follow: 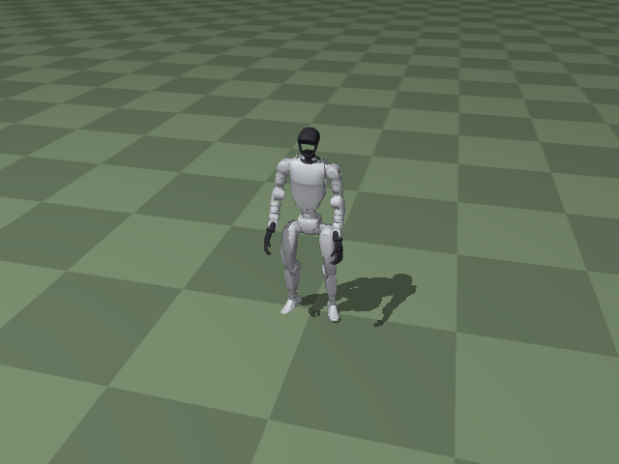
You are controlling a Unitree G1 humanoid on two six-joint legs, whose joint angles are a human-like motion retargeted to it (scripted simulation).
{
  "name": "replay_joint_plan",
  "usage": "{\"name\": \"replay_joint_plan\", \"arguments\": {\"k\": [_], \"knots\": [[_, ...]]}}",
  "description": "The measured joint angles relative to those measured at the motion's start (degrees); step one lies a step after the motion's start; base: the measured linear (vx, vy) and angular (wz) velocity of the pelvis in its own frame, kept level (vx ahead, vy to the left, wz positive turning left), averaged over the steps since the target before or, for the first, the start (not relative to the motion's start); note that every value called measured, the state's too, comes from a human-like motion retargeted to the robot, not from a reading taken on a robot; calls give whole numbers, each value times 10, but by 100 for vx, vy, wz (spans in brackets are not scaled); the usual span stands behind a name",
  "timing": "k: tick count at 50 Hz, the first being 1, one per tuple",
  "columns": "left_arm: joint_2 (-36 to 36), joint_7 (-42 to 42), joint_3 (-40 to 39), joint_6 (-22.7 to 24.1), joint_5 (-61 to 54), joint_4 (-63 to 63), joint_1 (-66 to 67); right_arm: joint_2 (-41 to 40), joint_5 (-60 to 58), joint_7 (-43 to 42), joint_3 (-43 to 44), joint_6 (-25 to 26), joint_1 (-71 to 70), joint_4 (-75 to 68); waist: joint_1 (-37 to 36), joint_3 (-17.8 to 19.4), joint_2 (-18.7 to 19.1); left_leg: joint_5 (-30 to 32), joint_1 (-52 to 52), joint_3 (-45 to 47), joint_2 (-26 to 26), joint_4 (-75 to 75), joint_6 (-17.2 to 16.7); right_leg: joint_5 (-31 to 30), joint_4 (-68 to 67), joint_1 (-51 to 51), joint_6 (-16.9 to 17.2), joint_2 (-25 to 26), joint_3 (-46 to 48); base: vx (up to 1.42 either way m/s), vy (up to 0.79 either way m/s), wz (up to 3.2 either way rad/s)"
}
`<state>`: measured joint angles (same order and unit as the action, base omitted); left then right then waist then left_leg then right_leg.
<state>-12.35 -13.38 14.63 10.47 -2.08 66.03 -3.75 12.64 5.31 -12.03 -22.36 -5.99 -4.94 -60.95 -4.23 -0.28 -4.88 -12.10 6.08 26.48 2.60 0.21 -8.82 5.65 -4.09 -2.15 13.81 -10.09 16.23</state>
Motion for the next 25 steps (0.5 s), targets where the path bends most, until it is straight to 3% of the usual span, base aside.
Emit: {"name": "replay_joint_plan", "arguments": {"k": [25], "knots": [[-1,0,25,4,-8,-12,-16,-2,16,6,1,3,16,-31,-16,-5,0,2,-6,-9,-4,-1,2,1,-3,3,1,-5,6,0,0,0]]}}
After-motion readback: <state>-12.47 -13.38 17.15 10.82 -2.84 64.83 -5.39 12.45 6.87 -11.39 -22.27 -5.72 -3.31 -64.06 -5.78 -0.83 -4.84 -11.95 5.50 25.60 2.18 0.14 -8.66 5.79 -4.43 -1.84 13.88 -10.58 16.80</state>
